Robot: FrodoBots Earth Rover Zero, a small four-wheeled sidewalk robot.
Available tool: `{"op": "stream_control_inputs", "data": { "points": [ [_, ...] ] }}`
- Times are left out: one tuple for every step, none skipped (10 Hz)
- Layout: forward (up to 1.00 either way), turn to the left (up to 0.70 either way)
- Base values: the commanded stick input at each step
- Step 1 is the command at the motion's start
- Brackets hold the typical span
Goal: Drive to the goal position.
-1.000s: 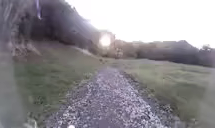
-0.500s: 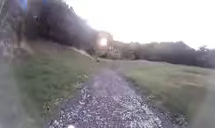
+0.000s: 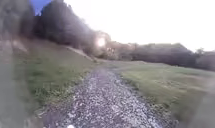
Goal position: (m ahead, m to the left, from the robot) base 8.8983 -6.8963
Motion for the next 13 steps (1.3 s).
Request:
{"op": "stream_control_inputs", "data": {
  "points": [
    [0.7,0.0],
    [0.7,0.0],
    [0.7,0.0],
    [0.7,0.0],
    [0.7,0.0],
    [0.7,0.0],
    [0.7,0.14],
    [0.7,0.14],
    [0.7,0.14],
    [0.7,0.14],
    [0.7,0.04],
    [0.7,0.0],
    [0.7,0.0]
  ]
}}
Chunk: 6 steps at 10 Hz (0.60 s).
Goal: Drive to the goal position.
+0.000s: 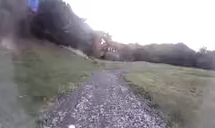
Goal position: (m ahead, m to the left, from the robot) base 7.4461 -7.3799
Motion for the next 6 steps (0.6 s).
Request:
{"op": "stream_control_inputs", "data": {
  "points": [
    [0.7,0.0],
    [0.7,0.0],
    [0.7,0.0],
    [0.7,0.0],
    [0.7,0.0],
    [0.7,0.0]
  ]
}}
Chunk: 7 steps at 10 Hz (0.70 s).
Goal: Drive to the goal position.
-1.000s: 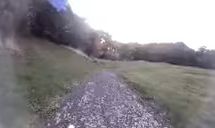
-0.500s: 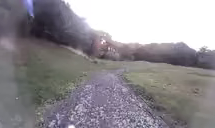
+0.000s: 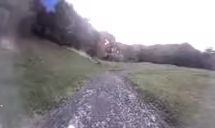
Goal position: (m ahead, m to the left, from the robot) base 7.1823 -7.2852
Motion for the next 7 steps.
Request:
{"op": "stream_control_inputs", "data": {
  "points": [
    [0.7,0.0],
    [0.7,-0.02],
    [0.7,-0.12],
    [0.7,-0.14],
    [0.7,-0.14],
    [0.7,-0.14],
    [0.7,-0.1]
  ]
}}
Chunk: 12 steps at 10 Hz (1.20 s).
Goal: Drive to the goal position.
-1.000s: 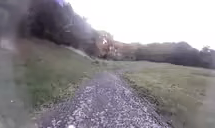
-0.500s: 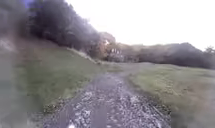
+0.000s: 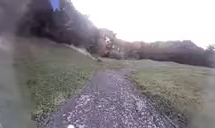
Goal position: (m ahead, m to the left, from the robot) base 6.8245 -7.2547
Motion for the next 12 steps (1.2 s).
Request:
{"op": "stream_control_inputs", "data": {
  "points": [
    [0.7,-0.04],
    [0.7,-0.01],
    [0.7,0.0],
    [0.7,0.0],
    [0.7,0.0],
    [0.7,0.0],
    [0.7,0.0],
    [0.7,0.0],
    [0.7,0.0],
    [0.7,0.0],
    [0.7,0.0],
    [0.7,0.0]
  ]
}}
